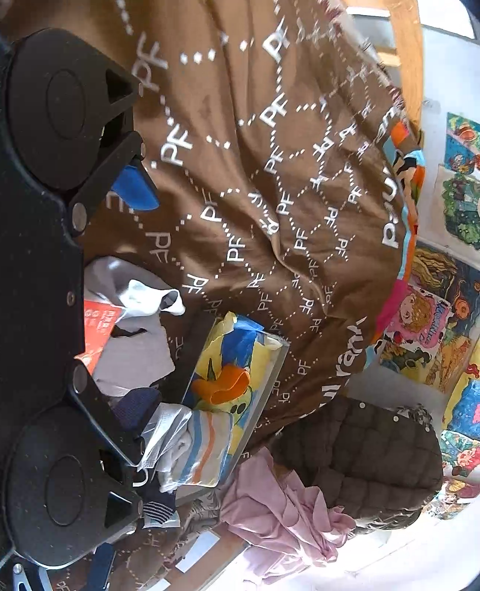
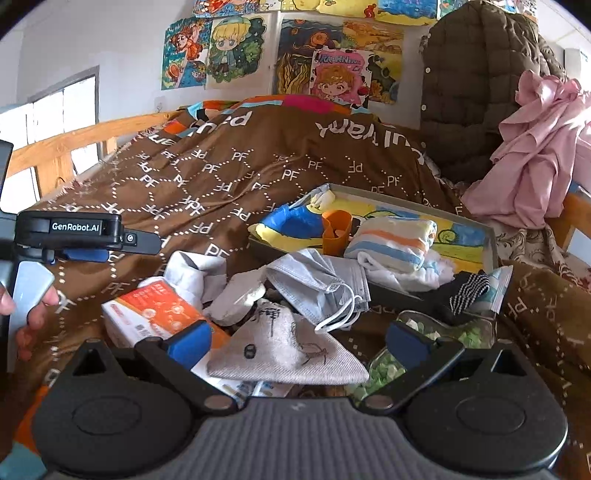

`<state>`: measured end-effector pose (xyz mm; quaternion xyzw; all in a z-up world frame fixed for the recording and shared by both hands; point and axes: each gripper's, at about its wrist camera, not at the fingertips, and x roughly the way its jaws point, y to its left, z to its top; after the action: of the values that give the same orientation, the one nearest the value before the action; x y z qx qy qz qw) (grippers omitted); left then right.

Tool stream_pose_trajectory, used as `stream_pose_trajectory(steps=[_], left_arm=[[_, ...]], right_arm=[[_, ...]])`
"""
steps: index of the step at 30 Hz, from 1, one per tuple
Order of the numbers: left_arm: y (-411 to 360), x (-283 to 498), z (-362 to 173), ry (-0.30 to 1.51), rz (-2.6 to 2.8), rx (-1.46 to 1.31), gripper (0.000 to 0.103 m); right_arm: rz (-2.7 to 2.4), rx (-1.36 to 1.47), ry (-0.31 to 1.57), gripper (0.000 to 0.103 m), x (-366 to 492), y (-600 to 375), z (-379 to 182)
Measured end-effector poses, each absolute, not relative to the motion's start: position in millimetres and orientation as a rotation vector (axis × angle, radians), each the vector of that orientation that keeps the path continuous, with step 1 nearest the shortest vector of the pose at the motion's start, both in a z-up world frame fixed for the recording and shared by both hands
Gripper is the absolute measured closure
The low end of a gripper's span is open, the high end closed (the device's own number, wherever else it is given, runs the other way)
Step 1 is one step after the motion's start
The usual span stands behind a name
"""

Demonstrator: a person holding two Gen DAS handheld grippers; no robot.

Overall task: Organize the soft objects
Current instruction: 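Grasp the white cloth with the left tool while the right tool grasps the beige drawstring bag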

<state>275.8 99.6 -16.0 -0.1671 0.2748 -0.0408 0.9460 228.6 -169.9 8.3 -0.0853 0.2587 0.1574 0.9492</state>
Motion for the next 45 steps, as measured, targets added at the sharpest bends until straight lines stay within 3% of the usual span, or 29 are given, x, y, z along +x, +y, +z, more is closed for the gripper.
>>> stream_pose_trajectory(steps=[17,23,25,33,37,45], left_arm=[[117,335,-59,0.664,-0.229,-0.406,0.005],[118,336,-58,0.671,-0.259,-0.414,0.028],[117,338,-58,0.674,-0.273,-0.414,0.045],[105,341,-59,0.682,-0.317,-0.359,0.087],[101,338,-57,0.673,-0.329,-0.347,0.097],[95,331,-50,0.648,-0.331,-0.367,0.103]], right_arm=[[0.324,-0.106,0.646,0.002,271,-158,-21],[0.345,-0.067,0.672,0.011,276,-153,-23],[0.348,-0.062,0.677,0.016,279,-151,-23],[0.380,-0.096,0.695,0.045,279,-137,-26],[0.367,-0.106,0.681,0.058,277,-134,-25],[0.349,-0.132,0.670,0.084,274,-131,-22]])
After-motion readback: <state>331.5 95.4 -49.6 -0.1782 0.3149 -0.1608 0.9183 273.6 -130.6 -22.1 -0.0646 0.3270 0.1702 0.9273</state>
